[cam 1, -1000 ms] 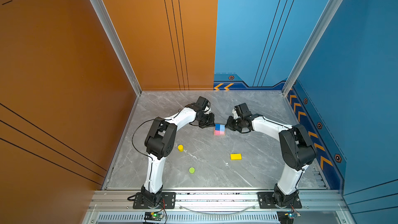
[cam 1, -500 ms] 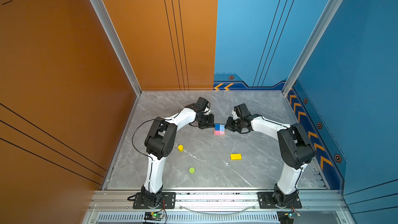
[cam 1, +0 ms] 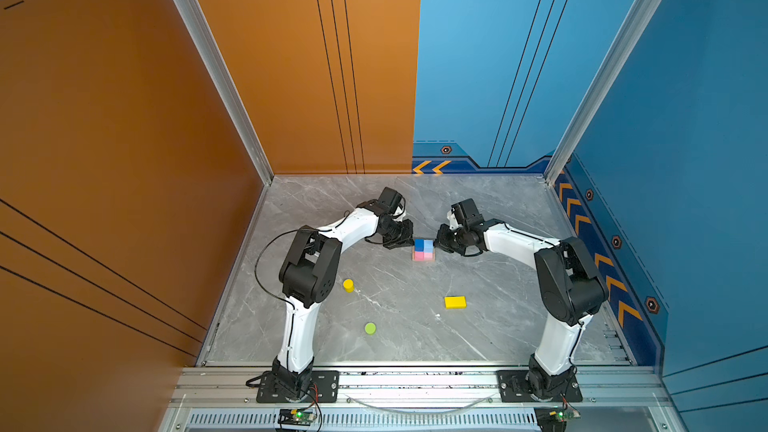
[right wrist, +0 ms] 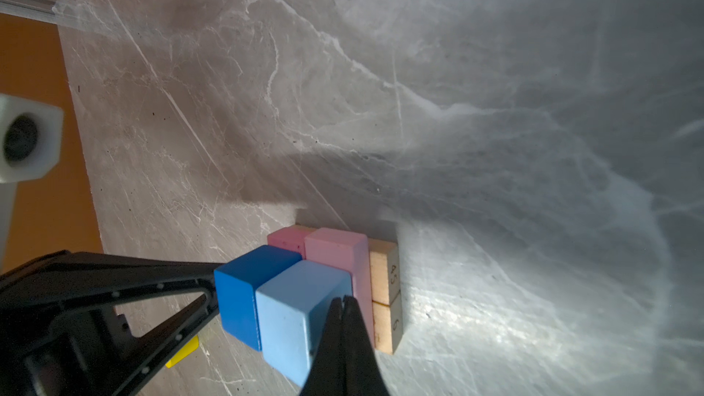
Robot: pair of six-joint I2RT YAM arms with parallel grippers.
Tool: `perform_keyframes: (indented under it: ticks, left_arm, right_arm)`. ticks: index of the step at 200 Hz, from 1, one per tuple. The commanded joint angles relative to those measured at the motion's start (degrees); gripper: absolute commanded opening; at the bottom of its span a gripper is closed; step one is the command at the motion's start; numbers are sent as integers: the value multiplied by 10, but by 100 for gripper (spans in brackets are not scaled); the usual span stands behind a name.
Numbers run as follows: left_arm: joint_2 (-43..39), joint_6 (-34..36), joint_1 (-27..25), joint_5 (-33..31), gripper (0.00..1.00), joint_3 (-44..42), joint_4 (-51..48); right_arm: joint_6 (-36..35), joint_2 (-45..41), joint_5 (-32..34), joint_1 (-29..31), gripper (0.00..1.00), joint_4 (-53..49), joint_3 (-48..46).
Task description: Build the wood block tower
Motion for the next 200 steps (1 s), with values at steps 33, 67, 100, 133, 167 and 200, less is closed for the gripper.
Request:
perform_keyframes:
  ticks: [33, 67, 100, 133, 167, 200]
  left_arm:
    - [-15, 0, -9, -7, 0, -6, -13]
    - [-14, 0, -9, -7, 0, -7, -13]
    - [-15, 0, -8, -7, 0, -7, -13]
    - [-17, 0, -8, -9, 0, -7, -15]
    - [-21, 1, -8, -12, 0, -9, -17]
    - [-25, 2, -7, -15, 0, -11, -17]
  right_arm:
    - [-7, 7, -6, -2, 0, -12, 13]
    - [-6, 7, -5, -3, 0, -14, 9]
    - [-6, 4, -4, -5, 1, -16, 6]
    - [-6, -4, -1, -8, 2, -18, 2]
    - [-7, -10, 1, -10, 3, -19, -2]
    - [-6, -16, 3, -11, 4, -20, -5]
